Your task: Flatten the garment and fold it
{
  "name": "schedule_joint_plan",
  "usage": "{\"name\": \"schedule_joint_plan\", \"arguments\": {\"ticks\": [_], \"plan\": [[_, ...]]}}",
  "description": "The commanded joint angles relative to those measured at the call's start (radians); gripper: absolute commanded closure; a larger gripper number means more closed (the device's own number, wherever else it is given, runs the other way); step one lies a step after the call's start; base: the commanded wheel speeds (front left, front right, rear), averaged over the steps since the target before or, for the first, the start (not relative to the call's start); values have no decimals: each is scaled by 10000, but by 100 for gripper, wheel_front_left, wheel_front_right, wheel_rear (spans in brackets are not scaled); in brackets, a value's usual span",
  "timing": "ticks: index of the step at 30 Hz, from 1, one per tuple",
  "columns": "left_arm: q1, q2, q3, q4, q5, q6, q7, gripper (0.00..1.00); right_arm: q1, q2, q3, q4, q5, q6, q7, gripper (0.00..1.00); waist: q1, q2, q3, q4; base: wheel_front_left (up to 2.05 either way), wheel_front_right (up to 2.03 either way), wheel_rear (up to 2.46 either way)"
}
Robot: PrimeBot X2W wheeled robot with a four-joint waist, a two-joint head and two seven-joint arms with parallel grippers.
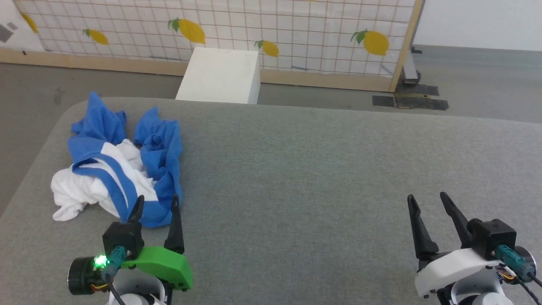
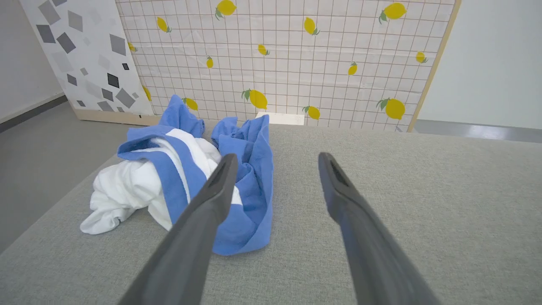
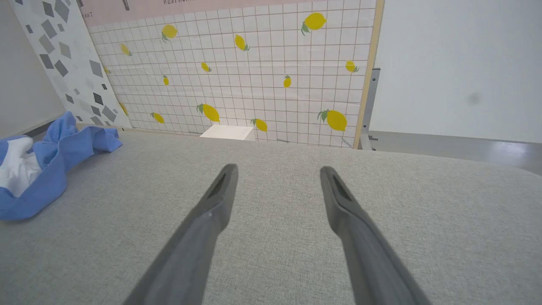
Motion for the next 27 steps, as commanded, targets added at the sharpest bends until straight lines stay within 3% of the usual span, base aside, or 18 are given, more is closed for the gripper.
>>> {"name": "schedule_joint_plan", "arguments": {"ticks": [1,27], "plan": [[149,-19,-1,48,-77,68,-107,0,121,3,-2,78,122,-6,-112,0,0,-1,8,200,0,0,0],[308,-31,-74,386,-527,246,-639,0,266,5,99,560,686,-9,-648,0,0,-1,-29,1814,0,0,0]]}}
